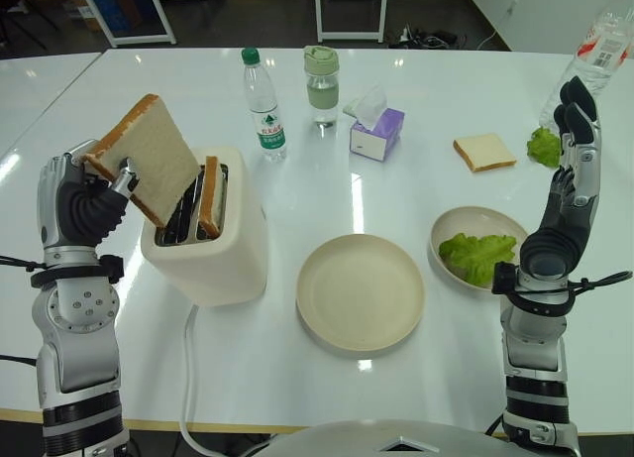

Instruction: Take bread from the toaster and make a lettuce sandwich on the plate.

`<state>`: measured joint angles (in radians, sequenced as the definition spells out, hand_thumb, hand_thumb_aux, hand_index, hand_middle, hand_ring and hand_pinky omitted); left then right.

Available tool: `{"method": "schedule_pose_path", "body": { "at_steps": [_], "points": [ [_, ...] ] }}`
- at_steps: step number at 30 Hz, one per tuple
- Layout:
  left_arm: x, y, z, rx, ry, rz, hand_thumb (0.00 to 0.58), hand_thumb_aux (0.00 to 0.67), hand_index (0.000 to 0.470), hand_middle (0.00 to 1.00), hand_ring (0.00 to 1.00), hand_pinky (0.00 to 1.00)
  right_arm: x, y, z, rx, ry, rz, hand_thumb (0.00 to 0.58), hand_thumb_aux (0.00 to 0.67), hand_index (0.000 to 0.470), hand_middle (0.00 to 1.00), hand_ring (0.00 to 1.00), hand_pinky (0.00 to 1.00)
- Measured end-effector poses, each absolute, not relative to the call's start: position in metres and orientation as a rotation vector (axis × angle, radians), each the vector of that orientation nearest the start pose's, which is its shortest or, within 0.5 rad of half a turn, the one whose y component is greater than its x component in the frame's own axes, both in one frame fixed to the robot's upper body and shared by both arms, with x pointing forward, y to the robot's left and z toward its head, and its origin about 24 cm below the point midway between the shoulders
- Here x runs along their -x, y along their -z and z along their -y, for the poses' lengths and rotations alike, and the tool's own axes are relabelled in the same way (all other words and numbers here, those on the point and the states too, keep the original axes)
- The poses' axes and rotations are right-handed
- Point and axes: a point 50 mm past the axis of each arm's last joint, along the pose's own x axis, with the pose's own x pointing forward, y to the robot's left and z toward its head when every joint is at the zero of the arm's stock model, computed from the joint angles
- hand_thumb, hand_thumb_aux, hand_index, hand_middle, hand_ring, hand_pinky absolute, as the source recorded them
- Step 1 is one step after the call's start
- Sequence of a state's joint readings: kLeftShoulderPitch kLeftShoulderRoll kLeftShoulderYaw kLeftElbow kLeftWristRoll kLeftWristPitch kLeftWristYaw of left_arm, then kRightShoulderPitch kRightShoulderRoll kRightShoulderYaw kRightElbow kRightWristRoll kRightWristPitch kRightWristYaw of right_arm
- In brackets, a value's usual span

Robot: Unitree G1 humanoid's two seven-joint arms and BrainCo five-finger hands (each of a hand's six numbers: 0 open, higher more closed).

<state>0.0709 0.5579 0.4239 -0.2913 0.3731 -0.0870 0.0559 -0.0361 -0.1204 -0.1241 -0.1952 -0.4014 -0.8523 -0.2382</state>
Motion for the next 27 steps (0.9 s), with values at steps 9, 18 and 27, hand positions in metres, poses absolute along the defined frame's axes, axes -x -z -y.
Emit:
{"method": "schedule_pose_path", "body": {
  "at_steps": [9,18,27],
  "points": [
    [-0.216,-0.221,-0.220,-0.810,-0.145,0.703,0.580,0.670,0.470,1.00,1.00,1.00,-0.216,-0.156,0.166,0.433,0.126,1.097,0.000,0.000,0.000,0.00,0.00,0.00],
    [-0.231,-0.205,-0.139,-0.357,0.293,0.627,0.580,0.670,0.470,1.00,1.00,1.00,-0.225,-0.157,0.166,0.426,0.131,1.116,0.000,0.000,0.000,0.00,0.00,0.00],
    [-0.234,-0.081,-0.088,-0.319,0.573,0.080,0.580,0.670,0.470,1.00,1.00,1.00,-0.225,-0.158,0.167,0.424,0.141,1.124,0.000,0.000,0.000,0.00,0.00,0.00]
  ]
}}
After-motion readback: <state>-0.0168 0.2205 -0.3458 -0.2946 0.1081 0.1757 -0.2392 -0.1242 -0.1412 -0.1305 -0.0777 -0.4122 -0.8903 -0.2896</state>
